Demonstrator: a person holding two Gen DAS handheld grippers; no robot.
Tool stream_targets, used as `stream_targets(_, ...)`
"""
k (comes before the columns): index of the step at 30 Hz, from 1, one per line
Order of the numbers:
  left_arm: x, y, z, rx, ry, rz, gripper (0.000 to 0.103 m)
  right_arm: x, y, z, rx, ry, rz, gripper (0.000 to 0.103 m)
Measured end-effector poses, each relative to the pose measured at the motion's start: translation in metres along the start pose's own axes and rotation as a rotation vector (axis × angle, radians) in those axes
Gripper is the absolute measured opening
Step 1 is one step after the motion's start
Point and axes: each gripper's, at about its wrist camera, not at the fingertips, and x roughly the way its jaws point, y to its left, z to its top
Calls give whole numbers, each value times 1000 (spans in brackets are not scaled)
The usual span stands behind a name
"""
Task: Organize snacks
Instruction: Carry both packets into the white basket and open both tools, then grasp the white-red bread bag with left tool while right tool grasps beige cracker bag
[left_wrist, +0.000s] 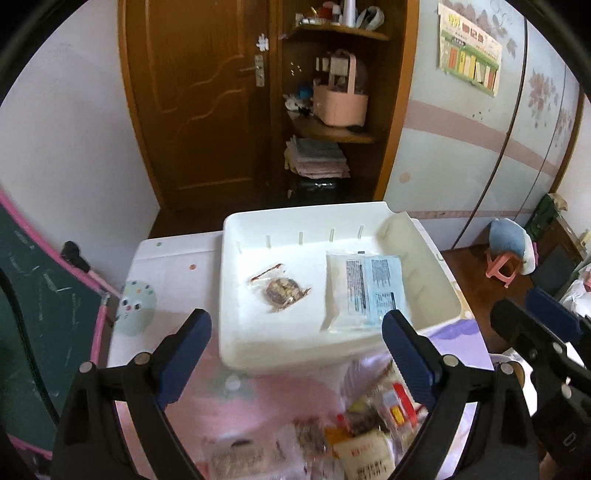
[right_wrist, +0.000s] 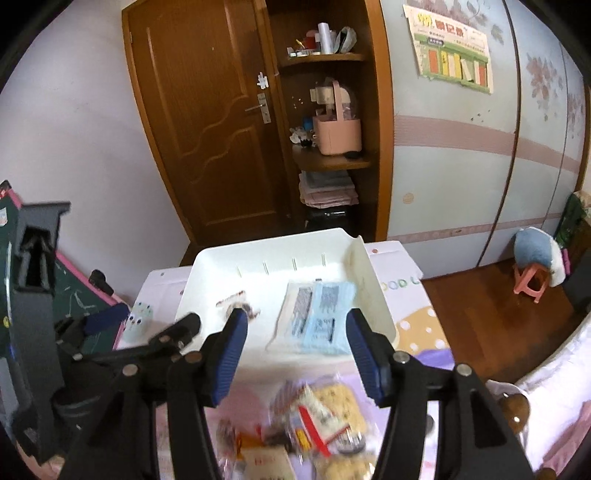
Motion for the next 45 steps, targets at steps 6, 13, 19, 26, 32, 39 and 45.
stream_targets(6, -63, 6, -31, 9, -42, -7, 93, -60, 4, -27, -35, -45, -9, 60)
stream_targets(13, -125, 8, -70, 52, -81, -2, 93, -112, 7, -54, -68, -89, 10, 67)
stream_targets(19, -164, 13, -102, 48, -101, -13, 93, -139, 20, -79, -129, -103, 38, 67)
stream_targets(26, -194, 21, -134, 26, -123, -13, 93, -156, 22, -106, -165, -107, 60, 67)
stream_targets(32, -199, 34, -159, -12, -109, 13, 93, -154, 14, -119, -157, -95, 71, 67)
stream_targets(39, -182, 33, -188, 31, -55, 19, 93, -146, 12, -132, -160, -73, 78, 67)
stream_targets(45, -138, 26, -212, 84, 81, -3, 93, -119, 17, -145, -184, -13, 41, 67)
